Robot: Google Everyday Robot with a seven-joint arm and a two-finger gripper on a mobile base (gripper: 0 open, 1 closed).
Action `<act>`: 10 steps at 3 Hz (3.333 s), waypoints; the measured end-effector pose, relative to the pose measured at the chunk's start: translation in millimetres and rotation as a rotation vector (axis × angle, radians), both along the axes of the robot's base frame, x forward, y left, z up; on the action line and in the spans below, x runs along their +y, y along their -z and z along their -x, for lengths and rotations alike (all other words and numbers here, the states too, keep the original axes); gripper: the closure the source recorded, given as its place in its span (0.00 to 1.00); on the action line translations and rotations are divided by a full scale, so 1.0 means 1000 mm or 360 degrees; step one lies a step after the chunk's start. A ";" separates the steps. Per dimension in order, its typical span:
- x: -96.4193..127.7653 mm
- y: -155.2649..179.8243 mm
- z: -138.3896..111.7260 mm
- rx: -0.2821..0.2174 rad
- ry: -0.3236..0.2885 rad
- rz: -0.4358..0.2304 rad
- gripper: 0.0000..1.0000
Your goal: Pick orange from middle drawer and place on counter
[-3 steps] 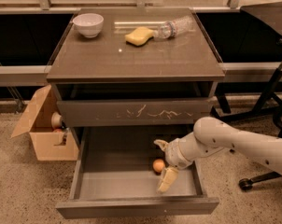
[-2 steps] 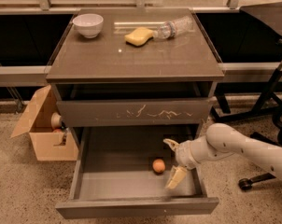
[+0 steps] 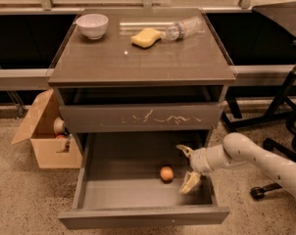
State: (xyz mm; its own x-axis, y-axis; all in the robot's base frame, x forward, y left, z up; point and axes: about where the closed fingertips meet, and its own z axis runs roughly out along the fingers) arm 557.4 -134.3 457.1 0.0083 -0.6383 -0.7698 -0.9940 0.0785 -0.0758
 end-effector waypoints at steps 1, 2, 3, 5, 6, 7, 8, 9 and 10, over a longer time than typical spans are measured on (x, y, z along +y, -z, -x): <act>-0.003 0.026 -0.017 0.0036 0.0000 -0.0033 0.00; -0.004 0.048 -0.034 0.0081 0.0023 -0.0036 0.00; 0.007 0.067 -0.052 0.0124 0.0018 -0.0048 0.00; 0.027 0.076 -0.058 0.0150 -0.0013 -0.0046 0.00; 0.040 0.083 -0.051 0.0184 -0.0042 -0.0045 0.00; 0.047 0.092 -0.046 0.0218 -0.0058 -0.0045 0.16; 0.047 0.092 -0.046 0.0218 -0.0058 -0.0045 0.39; 0.042 0.081 -0.036 0.0186 -0.0057 -0.0013 0.63; 0.035 0.047 -0.020 0.0068 -0.0079 0.0014 0.86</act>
Offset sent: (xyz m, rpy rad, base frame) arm 0.0564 -0.0108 -0.0739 0.0190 0.0824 -0.0425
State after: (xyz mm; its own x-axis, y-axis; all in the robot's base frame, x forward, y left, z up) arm 577.6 -99.6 410.3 0.0073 -0.6446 -0.7645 -0.9990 0.0284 -0.0334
